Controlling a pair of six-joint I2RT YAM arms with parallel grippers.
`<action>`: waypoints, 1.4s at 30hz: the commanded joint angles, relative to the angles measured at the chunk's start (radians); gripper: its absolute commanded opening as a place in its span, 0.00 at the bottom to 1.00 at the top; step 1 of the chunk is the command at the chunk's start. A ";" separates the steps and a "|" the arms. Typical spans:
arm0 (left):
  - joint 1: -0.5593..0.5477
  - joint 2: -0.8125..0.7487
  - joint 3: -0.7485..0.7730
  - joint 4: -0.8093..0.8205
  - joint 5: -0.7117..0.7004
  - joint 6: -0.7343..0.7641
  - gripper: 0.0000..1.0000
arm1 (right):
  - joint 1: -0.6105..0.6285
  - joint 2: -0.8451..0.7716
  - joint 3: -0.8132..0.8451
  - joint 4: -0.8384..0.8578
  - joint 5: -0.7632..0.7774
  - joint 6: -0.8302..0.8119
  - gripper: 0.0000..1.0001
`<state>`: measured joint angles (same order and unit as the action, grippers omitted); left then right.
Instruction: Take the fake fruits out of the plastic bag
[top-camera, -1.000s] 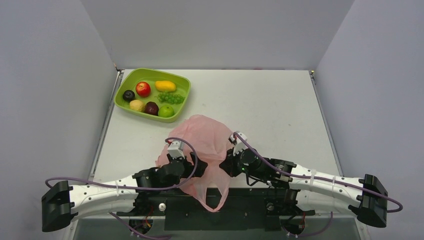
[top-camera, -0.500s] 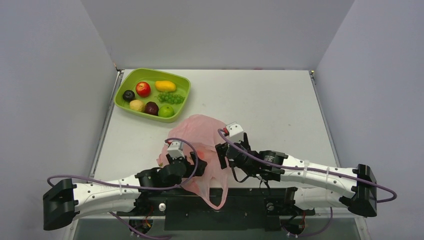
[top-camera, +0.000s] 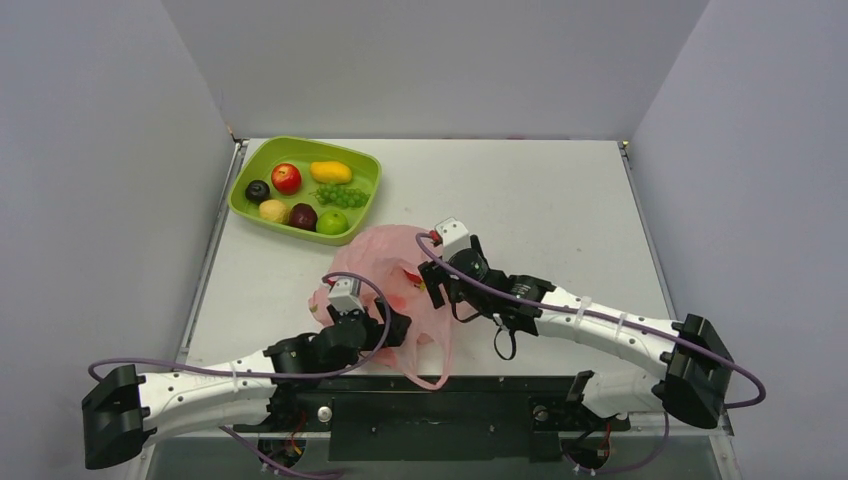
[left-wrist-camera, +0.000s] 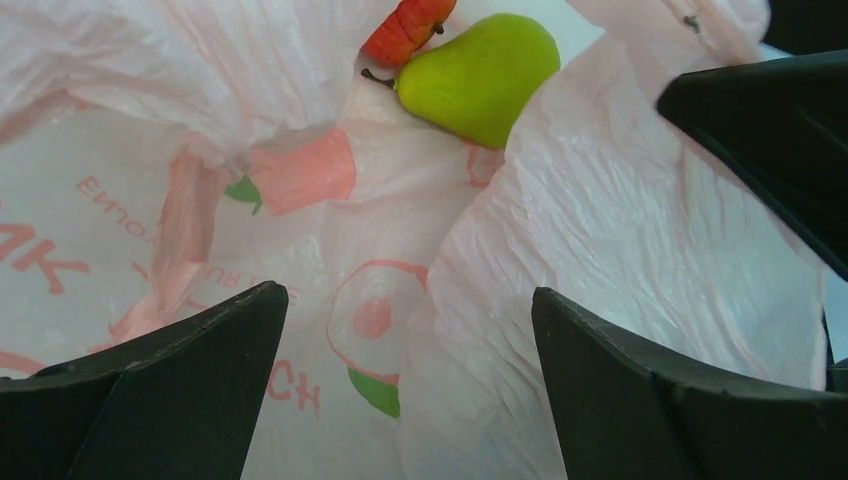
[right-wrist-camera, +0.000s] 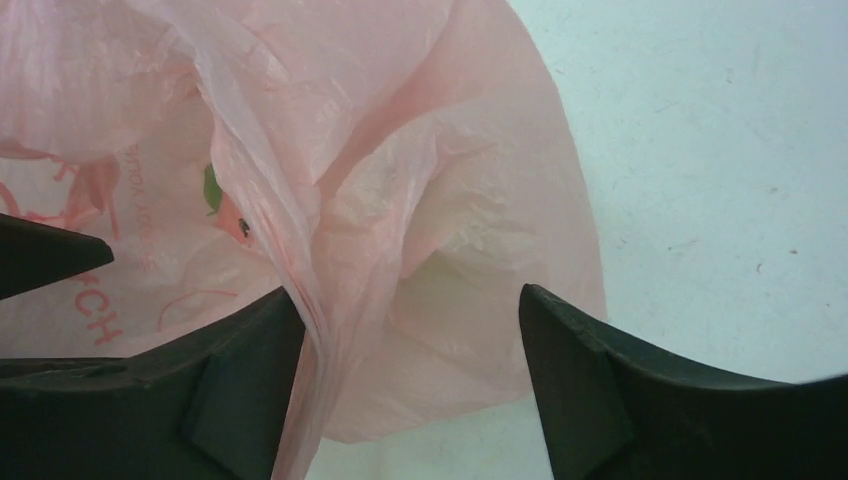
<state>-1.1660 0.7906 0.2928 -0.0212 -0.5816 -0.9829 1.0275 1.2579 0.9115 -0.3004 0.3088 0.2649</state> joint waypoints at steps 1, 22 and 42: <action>0.023 -0.007 0.051 -0.016 0.027 0.014 0.92 | -0.045 0.054 -0.076 0.197 -0.121 0.022 0.67; 0.193 -0.094 0.004 -0.023 0.217 0.058 0.91 | -0.196 0.208 -0.253 0.728 -0.870 0.567 0.00; 0.195 -0.175 -0.081 -0.030 0.244 -0.055 0.78 | -0.009 -0.024 0.019 0.243 -0.539 0.355 0.00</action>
<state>-0.9741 0.5415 0.2020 -0.0879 -0.3401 -1.0241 1.0225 1.2846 1.0241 -0.0826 -0.2848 0.6052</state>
